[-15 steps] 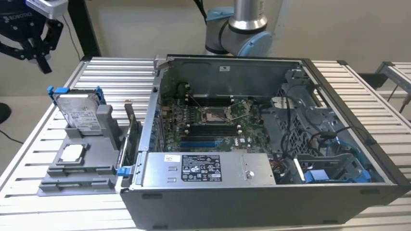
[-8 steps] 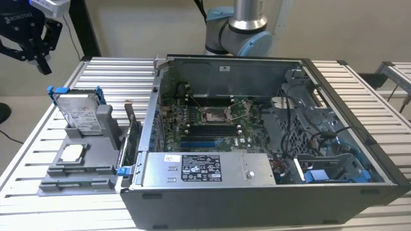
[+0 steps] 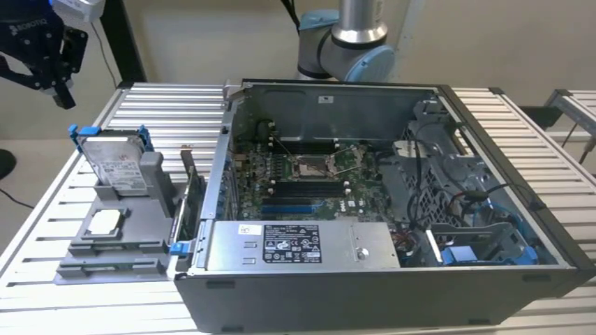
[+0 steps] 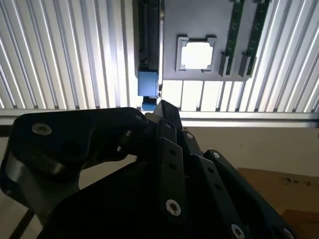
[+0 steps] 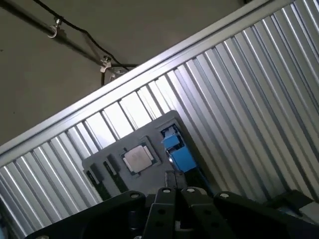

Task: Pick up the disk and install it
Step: 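Pick up the disk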

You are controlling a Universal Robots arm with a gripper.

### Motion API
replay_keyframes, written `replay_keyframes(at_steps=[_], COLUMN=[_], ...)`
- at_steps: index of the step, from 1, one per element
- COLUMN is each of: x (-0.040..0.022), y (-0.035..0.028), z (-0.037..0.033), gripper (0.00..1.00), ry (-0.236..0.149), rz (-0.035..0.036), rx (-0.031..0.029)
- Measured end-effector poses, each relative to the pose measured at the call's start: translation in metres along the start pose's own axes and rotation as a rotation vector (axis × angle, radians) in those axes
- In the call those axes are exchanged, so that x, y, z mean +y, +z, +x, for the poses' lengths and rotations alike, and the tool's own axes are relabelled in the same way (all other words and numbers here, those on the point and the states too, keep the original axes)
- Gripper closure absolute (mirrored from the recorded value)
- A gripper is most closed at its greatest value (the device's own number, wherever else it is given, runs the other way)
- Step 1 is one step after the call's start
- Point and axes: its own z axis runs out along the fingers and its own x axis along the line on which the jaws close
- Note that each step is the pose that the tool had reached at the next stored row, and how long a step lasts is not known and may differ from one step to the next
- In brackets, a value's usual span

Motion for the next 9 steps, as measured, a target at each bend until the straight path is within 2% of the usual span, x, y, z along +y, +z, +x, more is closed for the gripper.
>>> replay_keyframes(at_steps=[9], x=[0.0], y=[0.0014], z=[0.0], gripper=[1.0], ry=[-0.163], rz=[0.0029], rx=[-0.0005])
